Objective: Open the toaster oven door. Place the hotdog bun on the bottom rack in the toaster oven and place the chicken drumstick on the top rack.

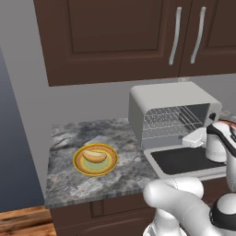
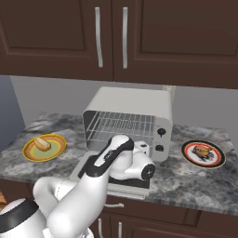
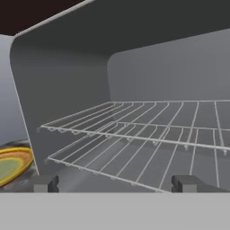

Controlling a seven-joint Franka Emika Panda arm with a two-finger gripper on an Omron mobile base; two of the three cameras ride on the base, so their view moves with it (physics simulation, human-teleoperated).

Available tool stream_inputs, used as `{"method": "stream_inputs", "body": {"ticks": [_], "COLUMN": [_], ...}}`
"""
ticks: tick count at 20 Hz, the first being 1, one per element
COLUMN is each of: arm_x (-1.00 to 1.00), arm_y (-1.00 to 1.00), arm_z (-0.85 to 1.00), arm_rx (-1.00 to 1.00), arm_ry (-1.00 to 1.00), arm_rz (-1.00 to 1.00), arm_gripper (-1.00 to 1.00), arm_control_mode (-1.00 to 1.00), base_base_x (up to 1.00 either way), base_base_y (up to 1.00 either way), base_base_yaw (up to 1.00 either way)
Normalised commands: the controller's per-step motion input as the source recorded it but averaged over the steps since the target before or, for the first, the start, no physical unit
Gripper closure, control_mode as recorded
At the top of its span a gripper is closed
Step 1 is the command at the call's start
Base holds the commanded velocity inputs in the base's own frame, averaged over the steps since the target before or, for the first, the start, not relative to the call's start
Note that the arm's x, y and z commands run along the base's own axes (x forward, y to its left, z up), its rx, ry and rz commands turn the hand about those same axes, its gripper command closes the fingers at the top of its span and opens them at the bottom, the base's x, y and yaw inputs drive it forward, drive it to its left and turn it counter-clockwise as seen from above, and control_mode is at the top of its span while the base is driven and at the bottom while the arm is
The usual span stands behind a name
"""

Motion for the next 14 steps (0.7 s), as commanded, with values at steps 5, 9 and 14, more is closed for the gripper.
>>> {"method": "stream_inputs", "body": {"ticks": [5,9,14], "arm_x": [0.13,0.16,0.09], "arm_y": [0.03,0.04,0.00], "arm_z": [-0.17,-0.13,0.00], "arm_rx": [0.00,0.00,0.00], "arm_ry": [0.01,0.00,0.00], "arm_rz": [0.00,0.01,0.00], "arm_gripper": [-1.00,-1.00,-1.00], "arm_control_mode": [-1.00,-1.00,-1.00], "base_base_x": [0.00,0.00,0.00], "base_base_y": [0.00,0.00,0.00], "base_base_yaw": [0.00,0.00,0.00]}}
